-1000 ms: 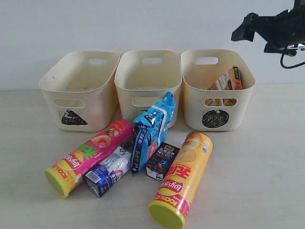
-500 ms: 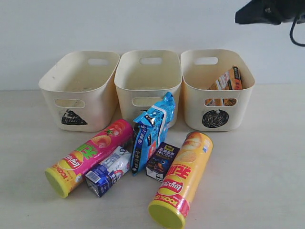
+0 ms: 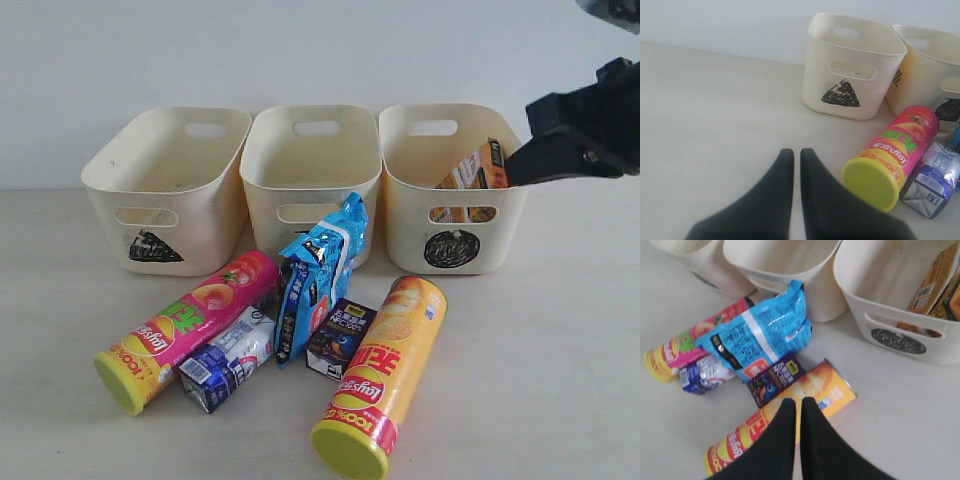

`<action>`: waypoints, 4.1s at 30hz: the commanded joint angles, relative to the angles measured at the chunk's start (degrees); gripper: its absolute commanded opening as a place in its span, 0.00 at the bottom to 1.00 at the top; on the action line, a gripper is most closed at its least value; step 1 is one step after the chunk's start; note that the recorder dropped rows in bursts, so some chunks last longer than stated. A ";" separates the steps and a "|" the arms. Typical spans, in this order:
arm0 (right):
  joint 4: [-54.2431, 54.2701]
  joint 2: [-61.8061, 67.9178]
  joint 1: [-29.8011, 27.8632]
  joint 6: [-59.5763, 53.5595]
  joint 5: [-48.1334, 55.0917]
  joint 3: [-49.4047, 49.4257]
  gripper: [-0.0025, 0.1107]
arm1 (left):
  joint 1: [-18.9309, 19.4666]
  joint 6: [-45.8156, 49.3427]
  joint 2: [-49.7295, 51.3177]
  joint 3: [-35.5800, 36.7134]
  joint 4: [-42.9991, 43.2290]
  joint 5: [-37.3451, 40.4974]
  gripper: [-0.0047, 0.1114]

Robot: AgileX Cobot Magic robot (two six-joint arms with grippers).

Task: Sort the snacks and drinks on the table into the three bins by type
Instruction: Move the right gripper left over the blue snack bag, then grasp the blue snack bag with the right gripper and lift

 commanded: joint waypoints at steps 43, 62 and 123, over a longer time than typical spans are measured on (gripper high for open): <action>-29.73 22.55 26.34 63.37 14.91 -31.29 0.76 | 0.01 -0.36 -0.13 -0.13 0.39 -0.13 0.08; -37.96 45.84 29.36 74.73 18.77 -50.82 0.76 | 0.01 -0.36 -0.13 -0.13 0.39 -0.13 0.08; -33.96 20.09 21.44 54.03 20.07 -50.72 0.02 | 0.01 -0.36 -0.13 -0.13 0.39 -0.13 0.08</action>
